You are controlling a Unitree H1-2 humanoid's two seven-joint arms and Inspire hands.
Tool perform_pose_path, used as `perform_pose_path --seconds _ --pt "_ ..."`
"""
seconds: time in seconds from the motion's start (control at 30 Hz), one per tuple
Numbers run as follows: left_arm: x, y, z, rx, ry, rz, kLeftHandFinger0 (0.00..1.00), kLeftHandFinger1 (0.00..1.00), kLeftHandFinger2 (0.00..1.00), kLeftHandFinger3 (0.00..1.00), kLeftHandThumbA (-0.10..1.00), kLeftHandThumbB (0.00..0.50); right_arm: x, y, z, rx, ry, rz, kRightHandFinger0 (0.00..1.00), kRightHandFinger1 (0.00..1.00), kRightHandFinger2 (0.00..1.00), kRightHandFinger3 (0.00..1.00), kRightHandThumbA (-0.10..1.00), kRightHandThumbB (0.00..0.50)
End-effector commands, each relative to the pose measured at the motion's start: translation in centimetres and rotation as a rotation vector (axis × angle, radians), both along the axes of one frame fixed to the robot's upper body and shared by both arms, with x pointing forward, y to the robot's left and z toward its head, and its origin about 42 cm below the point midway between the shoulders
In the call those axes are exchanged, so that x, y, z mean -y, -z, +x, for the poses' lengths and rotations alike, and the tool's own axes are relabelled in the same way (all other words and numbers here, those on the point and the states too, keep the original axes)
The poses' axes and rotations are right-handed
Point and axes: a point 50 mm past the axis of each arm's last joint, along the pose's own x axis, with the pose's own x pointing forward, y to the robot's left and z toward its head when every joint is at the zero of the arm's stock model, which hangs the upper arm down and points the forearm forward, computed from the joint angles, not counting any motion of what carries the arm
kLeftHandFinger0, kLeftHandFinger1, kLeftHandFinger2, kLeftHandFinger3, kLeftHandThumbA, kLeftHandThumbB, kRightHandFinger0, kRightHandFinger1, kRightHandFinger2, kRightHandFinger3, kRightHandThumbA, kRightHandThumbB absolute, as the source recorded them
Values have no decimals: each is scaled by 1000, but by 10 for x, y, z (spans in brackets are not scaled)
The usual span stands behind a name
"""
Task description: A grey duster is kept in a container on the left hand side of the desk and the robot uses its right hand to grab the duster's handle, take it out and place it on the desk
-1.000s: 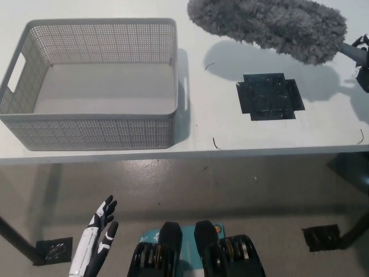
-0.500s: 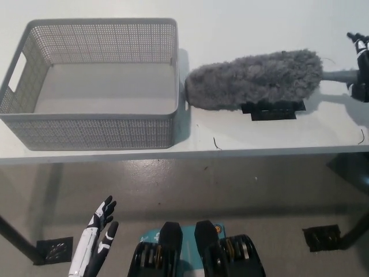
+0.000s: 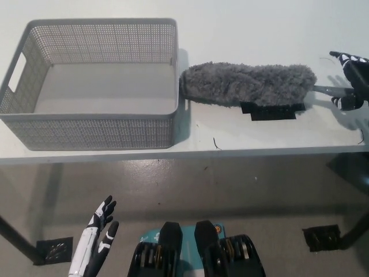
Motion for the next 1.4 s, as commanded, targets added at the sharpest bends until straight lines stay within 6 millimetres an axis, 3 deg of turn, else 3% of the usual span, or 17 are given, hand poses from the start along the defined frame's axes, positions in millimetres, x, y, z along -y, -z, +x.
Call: perform_pose_path --seconds 0.0,0.03,0.13,0.17,0.27,0.33,0.57,0.73,0.83,0.9,0.97,1.03,1.1,1.13,1.2,1.33,1.37 --pt "-5 -24 13 100 -4 34 1000 1000 1000 1000 913 0 41 -230 -36 -237 -556 977 1000 1000 1000 1000 854 500" --pt "-5 -25 13 100 -4 33 1000 1000 1000 1000 909 0 48 -252 -46 -197 -699 1103 1000 1000 1000 1000 1000 500" --pt "-6 -24 14 99 -6 31 1000 1000 1000 1000 897 0 54 -293 -69 -37 -922 1376 1000 1000 1000 1000 1000 500" --pt "-6 -24 14 98 -7 30 1000 1000 1000 1000 897 0 54 -296 -71 -18 -919 1382 1000 1000 1000 1000 1000 500" --pt "-5 -23 13 94 -6 36 1000 1000 1000 1000 898 0 54 -332 -106 111 -1093 1440 1000 1000 1000 1000 1000 500" --pt "-6 -21 12 90 -7 31 1000 1000 1000 1000 883 0 57 -344 -121 143 -1155 1521 1000 1000 1000 1000 1000 500" --pt "-6 -20 10 85 -9 39 1000 1000 1000 1000 887 0 53 -373 -170 261 -1323 1527 1000 1000 1000 1000 1000 500" --pt "-6 -18 9 79 -14 32 1000 1000 1000 1000 888 0 43 -374 -191 361 -1370 1555 1000 1000 1000 1000 1000 500" --pt "-6 -18 7 70 -8 30 1000 1000 1000 1000 896 0 21 -351 -216 529 -1331 1515 1000 1000 1000 1000 1000 487" --pt "-6 -16 7 72 -9 31 1000 1000 1000 1000 895 0 2 -327 -238 719 -1239 1362 1000 1000 1000 1000 1000 490" --pt "-6 -17 8 67 -10 30 1000 1000 1000 1000 910 0 -34 -288 -272 951 -1126 1186 1000 1000 1000 1000 1000 490" --pt "-6 -17 9 69 -9 30 1000 1000 1000 1000 920 0 -62 -261 -290 1086 -1076 1019 1000 1000 1000 1000 1000 464" --pt "-5 -16 8 71 -7 29 1000 1000 1000 1000 918 0 -79 -242 -301 1130 -1044 965 1000 1000 1000 1000 1000 499" --pt "-3 -13 7 69 -2 19 1000 1000 1000 1000 916 0 -99 -215 -307 1140 -1030 923 1000 1000 1000 1000 1000 485" --pt "-1 -11 7 65 0 13 1000 1000 1000 1000 905 0 -118 -192 -310 1142 -994 894 1000 1000 1000 1000 1000 381" --pt "1 -9 4 60 1 19 1000 1000 1000 1000 926 0 -151 -151 -311 1045 -924 961 1000 1000 1000 1000 1000 366" --pt "1 -9 4 61 0 15 1000 1000 1000 1000 927 0 -155 -144 -310 1054 -907 957 1000 1000 1000 1000 1000 325"
